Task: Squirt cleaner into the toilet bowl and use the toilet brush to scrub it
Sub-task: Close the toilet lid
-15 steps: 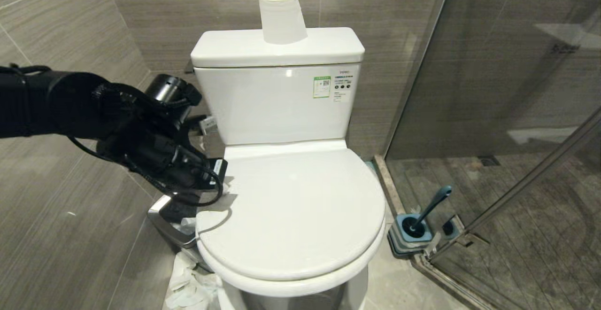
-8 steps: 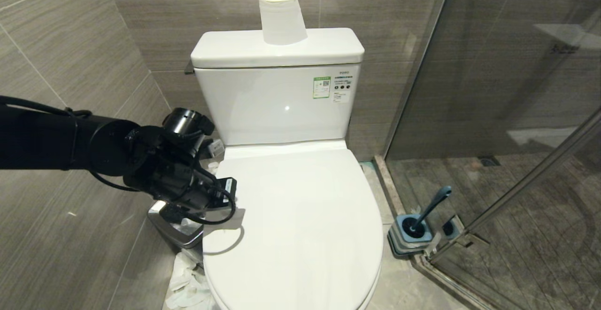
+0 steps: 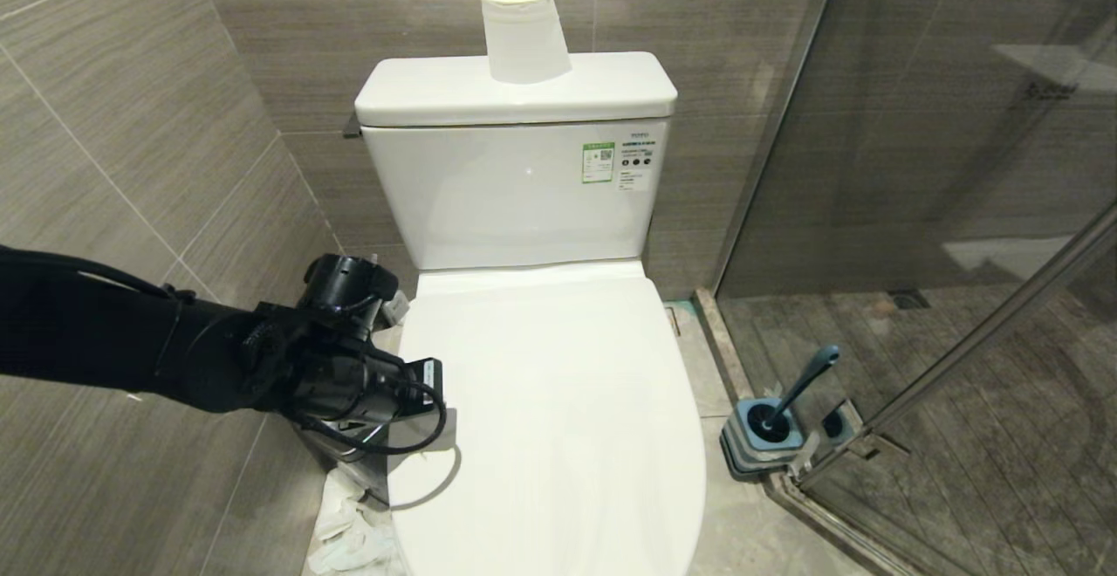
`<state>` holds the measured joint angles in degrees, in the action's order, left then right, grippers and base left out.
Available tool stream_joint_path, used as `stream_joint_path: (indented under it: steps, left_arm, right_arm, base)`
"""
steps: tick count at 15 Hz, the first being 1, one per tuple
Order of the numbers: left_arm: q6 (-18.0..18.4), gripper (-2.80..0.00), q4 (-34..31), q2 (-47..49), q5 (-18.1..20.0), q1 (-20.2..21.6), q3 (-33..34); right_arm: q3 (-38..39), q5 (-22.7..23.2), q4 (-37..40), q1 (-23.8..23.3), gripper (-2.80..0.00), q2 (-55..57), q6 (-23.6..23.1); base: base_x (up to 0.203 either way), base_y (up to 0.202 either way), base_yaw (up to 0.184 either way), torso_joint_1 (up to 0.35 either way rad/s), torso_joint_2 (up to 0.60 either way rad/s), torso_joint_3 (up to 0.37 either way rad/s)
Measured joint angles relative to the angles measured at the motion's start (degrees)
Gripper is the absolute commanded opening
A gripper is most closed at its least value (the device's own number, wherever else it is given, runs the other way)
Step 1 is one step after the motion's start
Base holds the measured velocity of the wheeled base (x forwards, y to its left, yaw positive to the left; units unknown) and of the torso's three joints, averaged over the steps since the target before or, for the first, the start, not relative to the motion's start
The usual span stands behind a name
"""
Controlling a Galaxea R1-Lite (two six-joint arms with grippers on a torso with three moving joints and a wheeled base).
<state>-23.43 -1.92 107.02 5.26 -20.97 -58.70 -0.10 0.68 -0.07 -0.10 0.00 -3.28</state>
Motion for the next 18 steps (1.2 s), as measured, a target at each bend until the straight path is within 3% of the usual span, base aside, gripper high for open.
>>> stream_joint_path:
  steps: [4, 9, 13, 18]
  left_arm:
    - [-1.3, -2.8, 13.0, 1.5, -2.5, 0.0, 7.0]
    - [-2.6, -2.8, 24.4, 4.4, -6.1, 0.2, 12.3]
    - [-2.6, -2.8, 29.5, 6.8, -7.5, 0.2, 15.2]
    - [-2.7, -2.8, 29.8, 7.6, -7.7, 0.2, 15.6]
  right_arm:
    - [0.0, 0.0, 0.0, 0.0, -2.8, 0.0, 0.0]
    - [0.0, 0.0, 0.0, 0.0, -2.8, 0.0, 0.0]
    - [0.0, 0.0, 0.0, 0.0, -2.8, 0.0, 0.0]
    - [0.0, 0.0, 0.0, 0.0, -2.8, 0.0, 0.0]
  base:
    - [0.0, 0.0, 0.0, 0.0, 0.0, 0.0]
    - [0.0, 0.0, 0.0, 0.0, 0.0, 0.0]
    - [0.0, 0.0, 0.0, 0.0, 0.0, 0.0]
    - [0.0, 0.0, 0.0, 0.0, 0.0, 0.0]
